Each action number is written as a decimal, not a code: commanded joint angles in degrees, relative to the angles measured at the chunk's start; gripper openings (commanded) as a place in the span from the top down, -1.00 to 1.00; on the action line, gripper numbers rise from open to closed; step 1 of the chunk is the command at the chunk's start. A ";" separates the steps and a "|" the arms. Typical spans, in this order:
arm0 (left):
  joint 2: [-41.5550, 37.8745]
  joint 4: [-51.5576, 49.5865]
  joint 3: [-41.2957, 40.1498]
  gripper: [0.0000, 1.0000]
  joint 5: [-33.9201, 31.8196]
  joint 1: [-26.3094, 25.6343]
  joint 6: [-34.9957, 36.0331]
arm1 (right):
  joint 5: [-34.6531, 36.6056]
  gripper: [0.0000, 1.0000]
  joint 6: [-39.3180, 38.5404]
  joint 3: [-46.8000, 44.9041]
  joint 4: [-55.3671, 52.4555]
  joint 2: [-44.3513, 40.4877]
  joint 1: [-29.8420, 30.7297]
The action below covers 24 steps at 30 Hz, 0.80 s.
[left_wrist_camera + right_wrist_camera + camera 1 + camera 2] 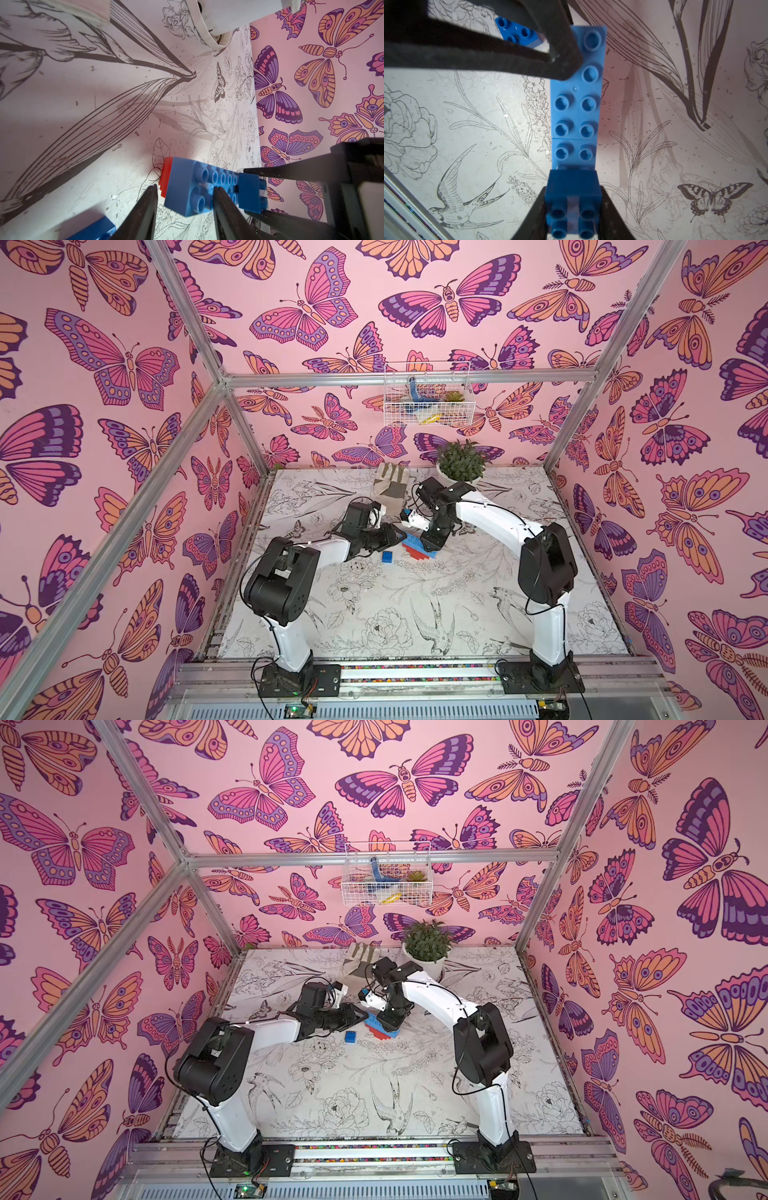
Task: Assemble a heart with lego
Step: Assemble the lego brick with the lego brick.
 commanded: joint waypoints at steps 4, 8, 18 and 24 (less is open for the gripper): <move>0.34 -1.51 -1.24 0.05 -0.41 -0.35 0.21 | -0.82 0.48 0.54 1.44 -4.02 3.88 -0.37; 0.05 -1.49 -1.46 0.06 -1.15 -0.37 0.20 | -0.43 0.42 0.72 1.33 -3.54 4.03 -0.37; 0.29 -1.44 -1.15 0.06 -0.80 -0.37 -0.04 | -0.41 0.09 1.42 0.68 -1.65 1.63 -0.37; -0.08 -1.52 -0.90 0.06 -0.50 -0.37 -0.21 | -0.95 -0.01 1.51 0.94 -0.75 0.31 -0.38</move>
